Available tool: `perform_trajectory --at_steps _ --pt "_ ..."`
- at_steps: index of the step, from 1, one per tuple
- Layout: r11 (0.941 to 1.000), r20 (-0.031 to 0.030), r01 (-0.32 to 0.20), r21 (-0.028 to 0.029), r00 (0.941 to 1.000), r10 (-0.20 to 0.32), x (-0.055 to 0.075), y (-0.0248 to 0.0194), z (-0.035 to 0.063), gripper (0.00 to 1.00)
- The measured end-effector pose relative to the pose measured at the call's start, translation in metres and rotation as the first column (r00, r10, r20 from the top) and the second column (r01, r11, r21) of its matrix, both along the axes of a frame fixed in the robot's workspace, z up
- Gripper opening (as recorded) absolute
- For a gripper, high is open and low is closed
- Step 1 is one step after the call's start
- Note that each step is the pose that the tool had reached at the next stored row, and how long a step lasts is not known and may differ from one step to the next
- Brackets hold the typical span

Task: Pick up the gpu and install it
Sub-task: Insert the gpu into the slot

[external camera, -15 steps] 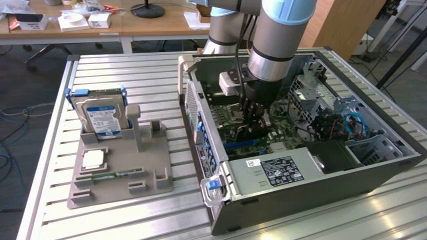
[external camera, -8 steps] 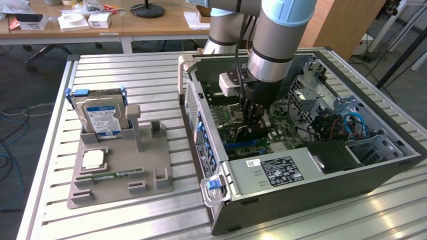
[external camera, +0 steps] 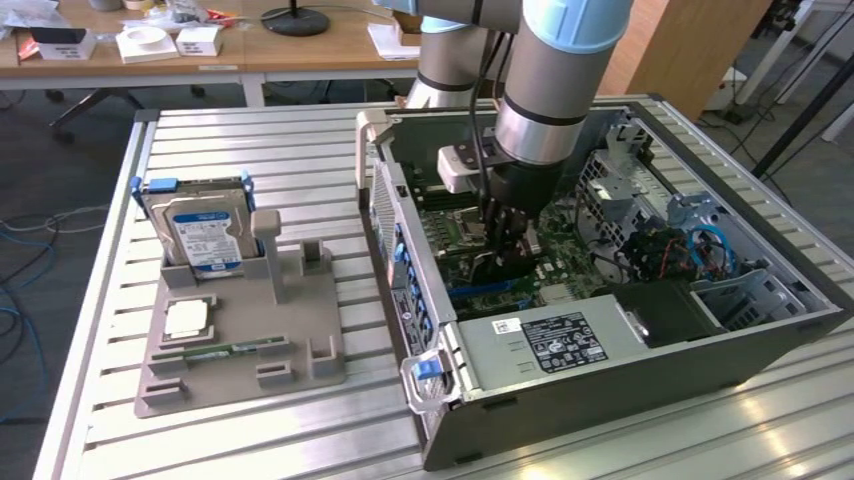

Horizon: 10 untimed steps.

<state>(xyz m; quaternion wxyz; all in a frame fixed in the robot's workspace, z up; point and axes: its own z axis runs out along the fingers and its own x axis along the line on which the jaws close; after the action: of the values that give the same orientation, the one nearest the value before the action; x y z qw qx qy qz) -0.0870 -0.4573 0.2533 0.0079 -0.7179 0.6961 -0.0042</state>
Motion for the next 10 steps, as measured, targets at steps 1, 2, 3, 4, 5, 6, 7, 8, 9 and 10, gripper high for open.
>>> perform_trajectory --at_steps 1,2,3,4,5,6,7,8,9,10 --pt "1.0000 0.0000 0.000 0.0000 1.0000 0.000 0.0000 0.0000 -0.0002 0.26" --pt "1.0000 0.0000 0.000 0.0001 1.0000 0.000 0.0000 0.0000 -0.0002 0.26" --pt "1.0000 0.0000 0.000 0.0001 1.0000 0.000 0.0000 0.0000 -0.0002 0.26" --pt "1.0000 0.0000 0.000 0.0000 1.0000 0.000 0.0000 0.0000 -0.0002 0.26" --pt "1.0000 0.0000 0.000 0.0000 1.0000 0.000 0.0000 0.0000 -0.0003 0.26" --pt "1.0000 0.0001 0.000 0.0002 1.0000 0.000 0.0000 0.0000 -0.0005 0.26" --pt "1.0000 0.0001 0.000 0.0001 1.0000 0.000 0.0000 0.0000 -0.0006 0.26" --pt "1.0000 0.0001 0.000 0.0001 1.0000 0.000 0.0000 0.0000 -0.0008 0.26" --pt "1.0000 0.0000 0.000 0.0000 1.0000 0.000 0.0000 0.0000 -0.0009 0.26" --pt "1.0000 0.0000 0.000 0.0000 1.0000 0.000 0.0000 0.0000 -0.0010 0.26"
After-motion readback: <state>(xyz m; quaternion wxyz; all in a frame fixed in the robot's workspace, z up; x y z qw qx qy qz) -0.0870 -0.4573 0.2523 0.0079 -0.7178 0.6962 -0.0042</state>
